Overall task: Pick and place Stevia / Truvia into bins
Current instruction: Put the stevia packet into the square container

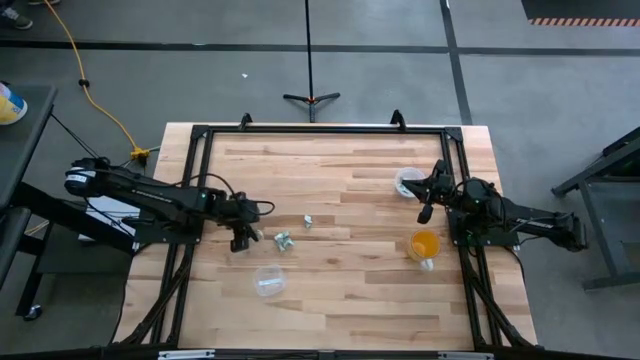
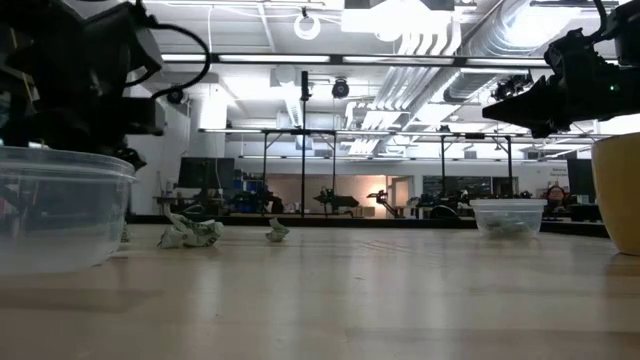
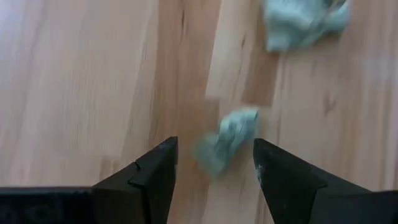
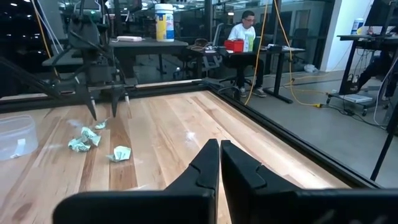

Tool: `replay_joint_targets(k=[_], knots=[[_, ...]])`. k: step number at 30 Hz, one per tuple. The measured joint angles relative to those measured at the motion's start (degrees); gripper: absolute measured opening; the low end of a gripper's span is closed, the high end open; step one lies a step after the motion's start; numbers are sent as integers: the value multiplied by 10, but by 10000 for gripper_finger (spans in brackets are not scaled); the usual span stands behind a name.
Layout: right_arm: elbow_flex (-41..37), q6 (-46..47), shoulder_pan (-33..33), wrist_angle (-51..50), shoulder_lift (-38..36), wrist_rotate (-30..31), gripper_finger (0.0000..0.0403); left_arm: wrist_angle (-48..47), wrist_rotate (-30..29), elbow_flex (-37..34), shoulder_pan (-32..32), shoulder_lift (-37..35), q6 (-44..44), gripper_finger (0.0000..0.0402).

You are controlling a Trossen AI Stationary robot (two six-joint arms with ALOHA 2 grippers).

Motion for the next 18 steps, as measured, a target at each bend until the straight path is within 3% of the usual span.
replay_joint_targets(k=[18], knots=[[0, -13, 0, -1, 0, -5, 5, 37, -18, -27, 0, 0, -9, 236]])
